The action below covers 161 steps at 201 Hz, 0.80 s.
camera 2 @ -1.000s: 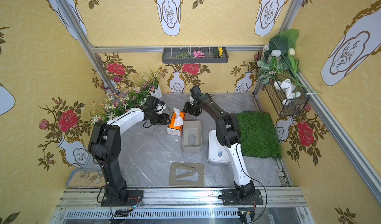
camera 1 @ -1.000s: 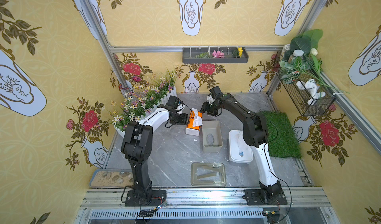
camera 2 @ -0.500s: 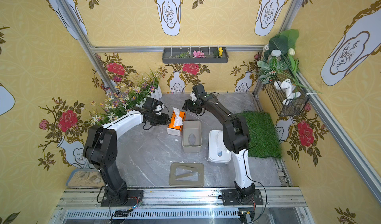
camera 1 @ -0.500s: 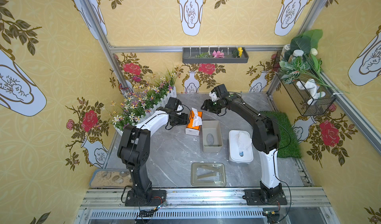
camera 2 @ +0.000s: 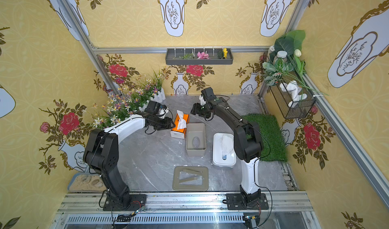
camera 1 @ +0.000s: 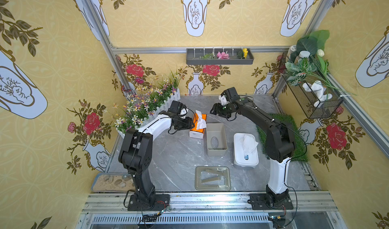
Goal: Put the tissue paper into the tissue box
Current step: Pick up the paper towel from the center of the board.
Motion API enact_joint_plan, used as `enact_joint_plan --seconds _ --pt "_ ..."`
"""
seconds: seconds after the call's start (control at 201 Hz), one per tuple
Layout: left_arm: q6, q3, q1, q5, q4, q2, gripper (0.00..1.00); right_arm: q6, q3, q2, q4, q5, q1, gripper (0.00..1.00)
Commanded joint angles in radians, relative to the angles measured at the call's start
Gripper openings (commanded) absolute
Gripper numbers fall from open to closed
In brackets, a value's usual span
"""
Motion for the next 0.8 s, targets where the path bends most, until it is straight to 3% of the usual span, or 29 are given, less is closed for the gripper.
enact_joint_plan --seconds 0.0,0.294,0.797 --pt "-0.013 -0.031 0.000 0.024 0.018 0.002 0.62 0.001 -0.015 -0.013 0.026 0.006 0.000 0.68" --pt "-0.006 -0.026 -0.003 0.050 0.054 0.088 0.58 0.013 -0.033 -0.024 0.039 0.000 0.000 0.67" --pt "-0.040 -0.107 0.002 0.007 0.115 0.001 0.03 0.037 -0.080 -0.059 0.066 -0.001 0.005 0.67"
